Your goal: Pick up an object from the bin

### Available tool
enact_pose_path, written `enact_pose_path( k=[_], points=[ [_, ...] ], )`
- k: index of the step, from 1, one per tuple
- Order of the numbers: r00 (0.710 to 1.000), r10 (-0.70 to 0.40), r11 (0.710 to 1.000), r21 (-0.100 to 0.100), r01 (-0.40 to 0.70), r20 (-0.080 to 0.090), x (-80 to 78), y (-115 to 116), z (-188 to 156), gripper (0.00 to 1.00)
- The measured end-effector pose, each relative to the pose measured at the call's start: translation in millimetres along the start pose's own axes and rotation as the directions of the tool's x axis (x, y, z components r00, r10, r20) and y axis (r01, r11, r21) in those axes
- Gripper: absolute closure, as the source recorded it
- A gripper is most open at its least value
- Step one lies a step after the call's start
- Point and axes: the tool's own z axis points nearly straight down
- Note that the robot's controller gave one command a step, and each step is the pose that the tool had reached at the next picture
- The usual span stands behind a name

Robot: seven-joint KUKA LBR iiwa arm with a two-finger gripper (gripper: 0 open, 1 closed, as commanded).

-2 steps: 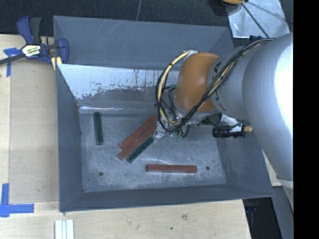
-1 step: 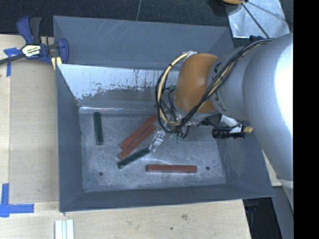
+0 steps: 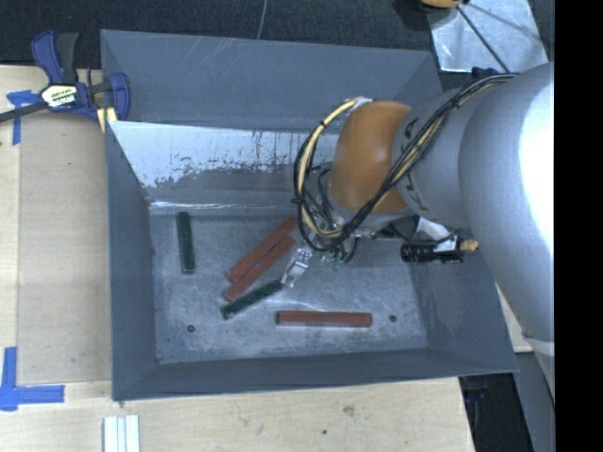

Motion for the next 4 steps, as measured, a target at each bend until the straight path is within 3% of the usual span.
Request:
enact_pose_path(
  k=[1, 3, 4],
  points=[
    [1.000, -0.008, 1.000, -0.003, 0.008, 0.004, 0.4, 56.3, -1.8, 1.00],
    [0.998, -0.054, 0.999, -0.007, 0.054, 0.009, 5.2, 52.1, -2.2, 1.00],
    [0.989, -0.149, 0.989, 0.002, 0.149, -0.013, 0.4, 77.4, -163.1, 1.00]
  ],
)
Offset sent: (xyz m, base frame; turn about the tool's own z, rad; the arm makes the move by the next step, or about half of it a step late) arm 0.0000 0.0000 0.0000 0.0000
